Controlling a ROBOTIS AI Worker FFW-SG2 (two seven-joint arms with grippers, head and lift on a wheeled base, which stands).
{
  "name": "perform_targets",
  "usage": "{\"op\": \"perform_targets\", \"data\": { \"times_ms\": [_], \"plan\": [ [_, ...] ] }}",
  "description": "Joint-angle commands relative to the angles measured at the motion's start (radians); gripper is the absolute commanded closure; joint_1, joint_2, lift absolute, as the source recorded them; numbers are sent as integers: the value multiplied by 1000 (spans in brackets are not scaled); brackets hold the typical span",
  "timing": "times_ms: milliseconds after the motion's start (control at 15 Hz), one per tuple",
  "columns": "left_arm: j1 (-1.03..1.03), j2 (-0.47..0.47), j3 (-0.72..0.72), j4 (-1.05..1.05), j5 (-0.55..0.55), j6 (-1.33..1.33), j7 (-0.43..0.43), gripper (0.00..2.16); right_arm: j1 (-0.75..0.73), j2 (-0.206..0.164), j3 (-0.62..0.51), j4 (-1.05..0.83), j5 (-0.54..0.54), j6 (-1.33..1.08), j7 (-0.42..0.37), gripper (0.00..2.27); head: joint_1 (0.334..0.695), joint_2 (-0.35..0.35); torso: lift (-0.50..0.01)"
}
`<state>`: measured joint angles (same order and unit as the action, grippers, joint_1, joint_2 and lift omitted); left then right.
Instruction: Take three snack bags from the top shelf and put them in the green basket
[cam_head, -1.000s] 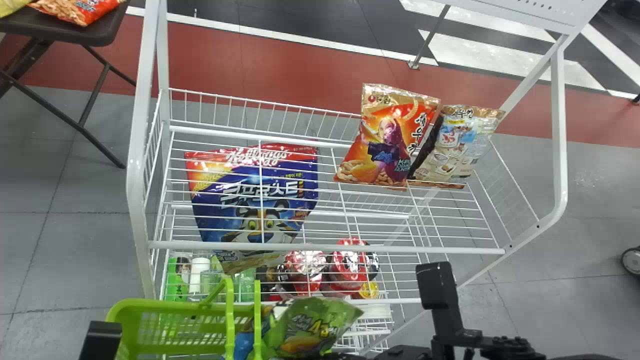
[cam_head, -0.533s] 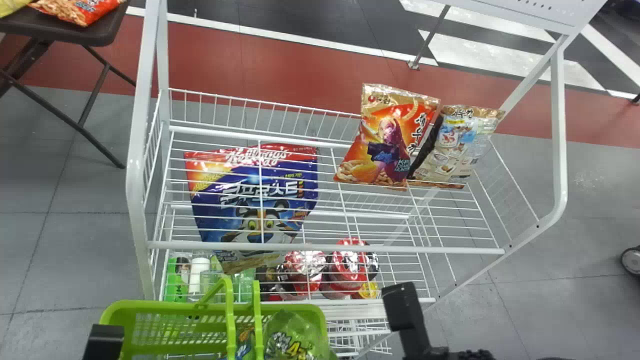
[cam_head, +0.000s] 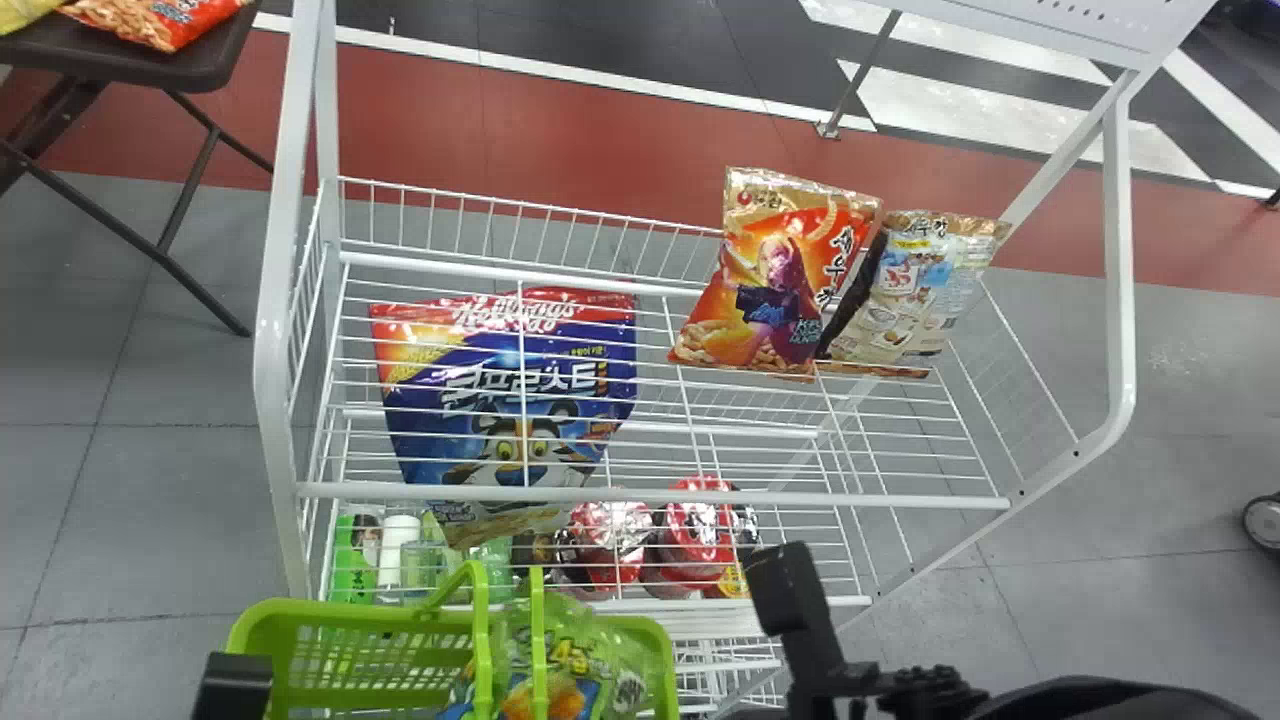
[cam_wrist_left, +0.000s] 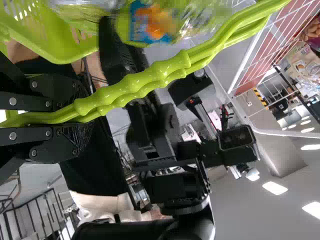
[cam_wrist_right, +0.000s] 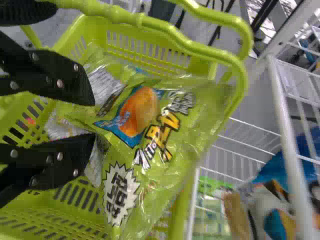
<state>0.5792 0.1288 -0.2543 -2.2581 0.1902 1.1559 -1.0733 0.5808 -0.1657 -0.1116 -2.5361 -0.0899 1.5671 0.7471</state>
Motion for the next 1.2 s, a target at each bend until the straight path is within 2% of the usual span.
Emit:
{"op": "perform_targets", "data": {
  "times_ms": [0, 67, 200, 333, 467, 533, 600, 733, 933, 1133],
  "plan": [
    [2, 0, -11, -5, -5, 0, 1, 1045, -24, -12, -30, -52, 22, 5, 5, 49, 695, -350, -30],
    [2, 0, -13, -6, -6, 0, 1, 1045, -35, -28, -37, -58, 22, 5, 17, 49, 695, -350, -30],
    [4, 0, -13, -9, -6, 3, 3, 1045, -21, -25, -82, -87, 19, 5, 49, 49, 695, -350, -30],
    [4, 0, -19, -9, -8, 0, 4, 1045, 13, 26, -149, -104, 6, 5, 63, 49, 695, -350, -30],
    [4, 0, -36, -11, -21, 3, 7, 1045, 14, 114, -201, -50, -10, 5, 44, 53, 695, -350, -30],
    [4, 0, -42, -11, -25, 3, 7, 1045, 8, 137, -214, -15, -36, -43, -11, 60, 695, -350, -30],
    [4, 0, -45, -11, -26, 3, 9, 1045, -4, 138, -214, 33, -68, -236, -91, 60, 695, -350, -30],
    [7, 0, -45, -11, -26, 3, 9, 1045, -56, 144, -215, 138, -120, -555, -187, 60, 695, -350, -30],
    [8, 2, -39, -11, -28, 3, 9, 1045, -168, 158, -200, 281, -129, -874, -282, 66, 695, -350, -30],
    [13, 2, -26, -11, -28, 3, 3, 1045, -309, 156, -192, 442, -96, -994, -350, 66, 695, -350, -30]
  ]
}}
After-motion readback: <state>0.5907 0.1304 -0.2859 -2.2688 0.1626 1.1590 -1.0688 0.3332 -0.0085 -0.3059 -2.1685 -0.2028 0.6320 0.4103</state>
